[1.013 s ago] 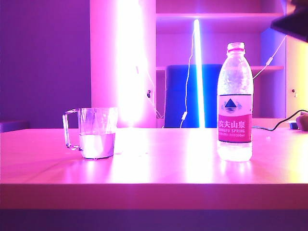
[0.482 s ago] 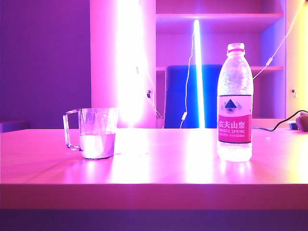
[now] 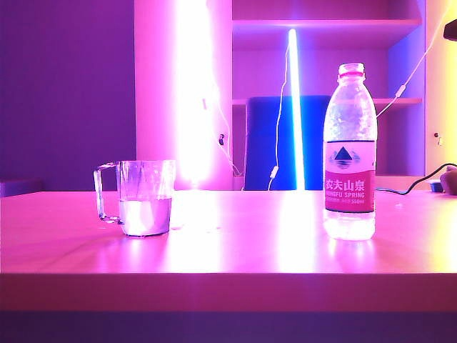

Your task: Pick up the mineral water bottle on the table and pour water into the mug until it's half full.

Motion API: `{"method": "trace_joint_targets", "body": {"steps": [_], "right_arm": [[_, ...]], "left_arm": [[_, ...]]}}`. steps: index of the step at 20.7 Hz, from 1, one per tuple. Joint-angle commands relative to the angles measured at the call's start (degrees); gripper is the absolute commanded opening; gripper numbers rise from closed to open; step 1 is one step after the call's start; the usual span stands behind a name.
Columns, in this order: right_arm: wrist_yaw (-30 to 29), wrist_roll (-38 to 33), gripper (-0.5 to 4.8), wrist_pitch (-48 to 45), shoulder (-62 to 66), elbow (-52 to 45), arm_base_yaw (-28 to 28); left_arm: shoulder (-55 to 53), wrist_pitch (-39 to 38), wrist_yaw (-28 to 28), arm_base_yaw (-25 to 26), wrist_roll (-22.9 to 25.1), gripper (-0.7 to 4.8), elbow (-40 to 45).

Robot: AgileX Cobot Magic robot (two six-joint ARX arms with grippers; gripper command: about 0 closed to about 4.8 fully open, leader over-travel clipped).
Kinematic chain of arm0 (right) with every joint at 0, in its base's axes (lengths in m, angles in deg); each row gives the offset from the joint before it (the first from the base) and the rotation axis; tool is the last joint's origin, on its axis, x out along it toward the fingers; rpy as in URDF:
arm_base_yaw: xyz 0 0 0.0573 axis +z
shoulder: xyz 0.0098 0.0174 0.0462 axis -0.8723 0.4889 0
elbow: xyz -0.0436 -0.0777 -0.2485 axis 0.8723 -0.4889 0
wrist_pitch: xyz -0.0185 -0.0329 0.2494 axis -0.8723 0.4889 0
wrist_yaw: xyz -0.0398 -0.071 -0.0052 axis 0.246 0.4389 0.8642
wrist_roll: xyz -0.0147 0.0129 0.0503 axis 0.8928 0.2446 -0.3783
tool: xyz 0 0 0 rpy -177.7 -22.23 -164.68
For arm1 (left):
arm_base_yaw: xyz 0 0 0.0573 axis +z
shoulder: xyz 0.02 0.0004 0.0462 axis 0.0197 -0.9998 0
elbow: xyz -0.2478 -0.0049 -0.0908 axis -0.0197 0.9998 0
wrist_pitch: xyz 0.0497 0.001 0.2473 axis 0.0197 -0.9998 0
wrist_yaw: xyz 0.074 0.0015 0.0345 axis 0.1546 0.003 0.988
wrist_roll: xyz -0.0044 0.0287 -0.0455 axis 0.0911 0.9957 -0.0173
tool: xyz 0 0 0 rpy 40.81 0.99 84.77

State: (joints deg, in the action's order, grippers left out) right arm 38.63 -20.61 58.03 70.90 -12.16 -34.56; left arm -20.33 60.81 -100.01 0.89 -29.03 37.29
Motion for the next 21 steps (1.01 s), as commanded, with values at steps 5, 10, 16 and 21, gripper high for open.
{"method": "trace_joint_targets", "body": {"steps": [5, 10, 16, 21], "right_arm": [[-0.09, -0.04, -0.01, 5.40, 0.09, 0.15, 0.02], [-0.13, -0.04, -0.01, 5.64, 0.09, -2.25, 0.02], [-1.29, -0.02, -0.01, 10.14, 0.07, -2.38, 0.00], [-1.33, -0.02, -0.01, 10.36, -0.46, -2.38, -0.42]], "left_arm": [[-0.13, 11.17, 2.99, 0.02, -2.54, -0.05, 6.93], [-0.11, 10.29, 13.88, 0.02, -2.51, -0.05, 6.93], [-0.11, 10.23, 11.91, 0.00, -4.00, -0.05, 6.93], [-0.11, 10.23, 11.91, 0.00, -3.98, -0.05, 6.93]]}}
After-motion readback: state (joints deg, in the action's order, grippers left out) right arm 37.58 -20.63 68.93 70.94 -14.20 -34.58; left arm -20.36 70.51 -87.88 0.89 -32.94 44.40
